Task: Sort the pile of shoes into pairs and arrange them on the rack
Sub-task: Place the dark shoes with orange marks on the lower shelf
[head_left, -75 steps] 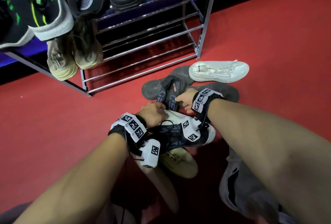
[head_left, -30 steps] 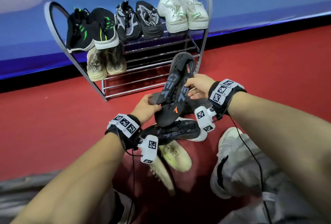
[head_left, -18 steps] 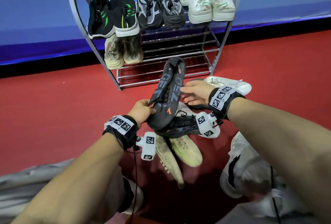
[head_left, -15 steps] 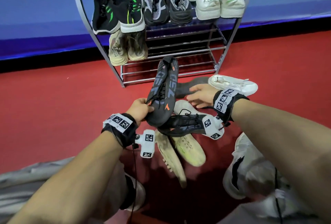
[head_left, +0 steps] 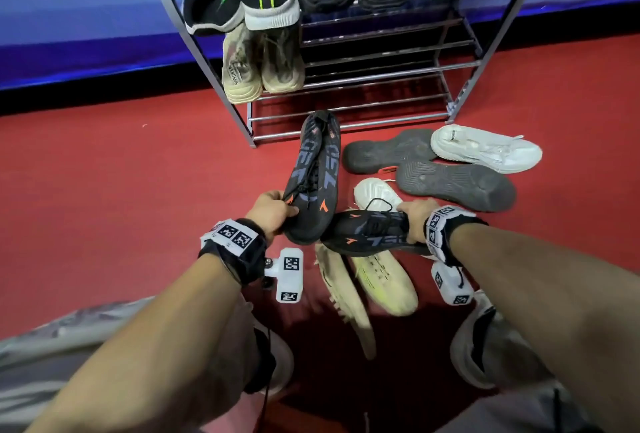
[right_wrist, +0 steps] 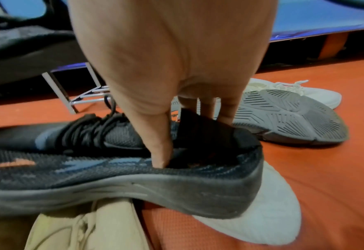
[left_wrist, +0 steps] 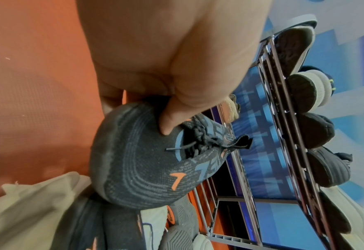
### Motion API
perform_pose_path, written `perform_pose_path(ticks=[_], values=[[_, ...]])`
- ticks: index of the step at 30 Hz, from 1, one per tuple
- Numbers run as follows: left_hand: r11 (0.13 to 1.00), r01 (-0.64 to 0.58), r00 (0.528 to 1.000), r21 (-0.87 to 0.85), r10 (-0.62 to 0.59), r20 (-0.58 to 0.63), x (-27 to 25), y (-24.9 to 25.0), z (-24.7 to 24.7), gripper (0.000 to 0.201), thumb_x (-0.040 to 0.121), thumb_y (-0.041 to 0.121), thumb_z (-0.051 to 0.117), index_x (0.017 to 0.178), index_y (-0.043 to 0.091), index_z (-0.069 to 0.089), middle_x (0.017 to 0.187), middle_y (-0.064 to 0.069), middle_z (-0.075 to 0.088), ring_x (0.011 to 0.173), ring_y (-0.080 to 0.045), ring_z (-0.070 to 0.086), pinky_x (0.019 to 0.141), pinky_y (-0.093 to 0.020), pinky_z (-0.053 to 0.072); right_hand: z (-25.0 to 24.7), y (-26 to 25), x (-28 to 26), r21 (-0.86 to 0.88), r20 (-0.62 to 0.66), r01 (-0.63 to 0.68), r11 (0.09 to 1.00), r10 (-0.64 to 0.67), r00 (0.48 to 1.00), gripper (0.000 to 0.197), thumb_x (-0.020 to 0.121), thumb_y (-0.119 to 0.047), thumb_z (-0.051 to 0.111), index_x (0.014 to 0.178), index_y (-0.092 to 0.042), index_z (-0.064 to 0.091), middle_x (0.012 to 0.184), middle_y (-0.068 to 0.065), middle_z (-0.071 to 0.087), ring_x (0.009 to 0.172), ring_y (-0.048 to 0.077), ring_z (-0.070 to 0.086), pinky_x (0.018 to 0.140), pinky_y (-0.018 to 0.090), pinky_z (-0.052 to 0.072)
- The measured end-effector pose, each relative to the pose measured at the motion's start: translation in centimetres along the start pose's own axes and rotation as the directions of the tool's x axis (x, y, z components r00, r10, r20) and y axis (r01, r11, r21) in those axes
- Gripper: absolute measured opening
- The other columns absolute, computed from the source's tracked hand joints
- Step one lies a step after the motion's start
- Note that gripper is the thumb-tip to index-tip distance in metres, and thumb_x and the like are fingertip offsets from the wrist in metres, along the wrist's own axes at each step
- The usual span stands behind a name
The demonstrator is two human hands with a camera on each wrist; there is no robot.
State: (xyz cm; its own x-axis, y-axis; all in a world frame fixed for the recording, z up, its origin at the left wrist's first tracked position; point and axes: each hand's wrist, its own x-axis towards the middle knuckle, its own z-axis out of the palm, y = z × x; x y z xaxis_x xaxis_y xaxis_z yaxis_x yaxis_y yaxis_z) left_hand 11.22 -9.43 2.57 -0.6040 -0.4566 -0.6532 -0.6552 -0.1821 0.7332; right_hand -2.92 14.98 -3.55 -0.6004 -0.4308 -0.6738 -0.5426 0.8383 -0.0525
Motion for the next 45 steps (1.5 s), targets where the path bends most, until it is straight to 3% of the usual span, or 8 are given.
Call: perform_pose_path(ticks=[14, 21, 24, 28, 30, 33, 40, 45], values=[[0.996, -0.064, 0.997, 0.066, 0.067, -0.035, -0.1, 0.2, 1.4, 0.027, 0.085, -0.018, 0.053, 0.083, 0.01, 0.057, 0.084, -0.014, 0.063, 0.086, -0.029, 0.061, 0.074, -0.035, 0.051, 1.6, 0.8, -1.9, 0.204, 0.097, -0.126, 0.971, 0.108, 0.989, 0.055, 0.076, -0.025, 0.08, 0.126, -0.009, 0.062, 0.128, 0.013, 0.061, 0.118, 0.028, 0.059, 0.092, 0.029, 0.046], [0.987, -0.16, 0.983, 0.011, 0.16, -0.092, -2.2, 2.3, 2.9, 0.025, 0.083, -0.018, 0.053, 0.089, 0.006, 0.06, 0.088, -0.016, 0.064, 0.083, -0.028, 0.06, 0.069, -0.031, 0.05, -0.7, 2.3, -2.8, 0.402, 0.095, -0.122, 0.908, 0.091, 0.991, 0.054, 0.088, -0.045, 0.064, 0.13, -0.01, 0.06, 0.127, 0.01, 0.063, 0.116, 0.026, 0.059, 0.099, 0.03, 0.043], [0.982, -0.188, 0.977, -0.01, 0.186, -0.109, -2.5, 3.4, 3.0, 0.026, 0.085, -0.017, 0.052, 0.084, 0.009, 0.058, 0.081, -0.011, 0.062, 0.082, -0.026, 0.058, 0.065, -0.029, 0.047, -3.7, 1.9, -4.6, 0.624, 0.061, -0.066, 0.778, 0.036, 0.997, 0.045, 0.094, -0.037, 0.06, 0.126, -0.005, 0.059, 0.125, 0.009, 0.063, 0.114, 0.03, 0.06, 0.099, 0.031, 0.044], [0.981, -0.185, 0.979, -0.06, 0.178, -0.1, -2.4, 4.9, 2.9, 0.025, 0.088, -0.013, 0.052, 0.085, 0.01, 0.058, 0.093, -0.017, 0.063, 0.074, -0.025, 0.06, 0.065, -0.03, 0.049, -6.4, 1.2, -6.1, 0.942, 0.055, -0.068, 0.329, 0.049, 0.997, 0.034, 0.096, -0.028, 0.059, 0.126, -0.012, 0.06, 0.12, 0.014, 0.067, 0.108, 0.037, 0.064, 0.099, 0.051, 0.048], [0.979, -0.184, 0.98, -0.089, 0.176, -0.088, -2.3, 5.7, 3.0, 0.022, 0.09, -0.011, 0.052, 0.093, 0.009, 0.058, 0.088, -0.014, 0.063, 0.067, -0.022, 0.059, 0.057, -0.026, 0.052, -7.7, 0.9, -7.2, 0.984, 0.073, -0.076, 0.161, 0.026, 0.997, 0.031, 0.097, -0.024, 0.057, 0.126, -0.011, 0.059, 0.109, 0.015, 0.07, 0.093, 0.033, 0.069, 0.078, 0.05, 0.058], [0.975, -0.168, 0.984, -0.143, 0.159, -0.076, -2.3, 7.0, 3.5, 0.02, 0.091, -0.009, 0.053, 0.091, 0.011, 0.058, 0.08, -0.008, 0.062, 0.064, -0.019, 0.057, 0.041, -0.02, 0.049, -9.1, 1.2, -7.4, 0.994, 0.062, -0.055, 0.093, -0.067, 0.996, 0.022, 0.1, -0.017, 0.051, 0.116, -0.006, 0.061, 0.089, 0.011, 0.072, 0.064, 0.02, 0.072, 0.047, 0.03, 0.056], [0.976, -0.06, 0.998, -0.208, 0.063, 0.01, 0.6, 9.6, 4.5, 0.017, 0.092, -0.002, 0.055, 0.088, 0.014, 0.057, 0.083, -0.007, 0.065, 0.067, -0.019, 0.06, 0.051, -0.027, 0.044, -10.7, 1.4, -4.9, 0.997, 0.075, -0.076, -0.004, -0.081, 0.994, 0.026, 0.1, -0.028, 0.051, 0.119, -0.014, 0.061, 0.098, 0.009, 0.072, 0.082, 0.028, 0.068, 0.073, 0.044, 0.055], [0.981, -0.055, 0.997, -0.187, 0.064, 0.039, 3.3, 11.5, 5.0, 0.02, 0.092, -0.003, 0.054, 0.084, 0.014, 0.058, 0.078, -0.008, 0.063, 0.064, -0.021, 0.059, 0.053, -0.026, 0.043, -13.4, 1.8, -2.0, 0.999, 0.037, -0.037, 0.007, -0.041, 0.998, 0.022, 0.099, -0.033, 0.05, 0.111, -0.019, 0.062, 0.094, 0.005, 0.072, 0.083, 0.024, 0.065, 0.067, 0.039, 0.053]])
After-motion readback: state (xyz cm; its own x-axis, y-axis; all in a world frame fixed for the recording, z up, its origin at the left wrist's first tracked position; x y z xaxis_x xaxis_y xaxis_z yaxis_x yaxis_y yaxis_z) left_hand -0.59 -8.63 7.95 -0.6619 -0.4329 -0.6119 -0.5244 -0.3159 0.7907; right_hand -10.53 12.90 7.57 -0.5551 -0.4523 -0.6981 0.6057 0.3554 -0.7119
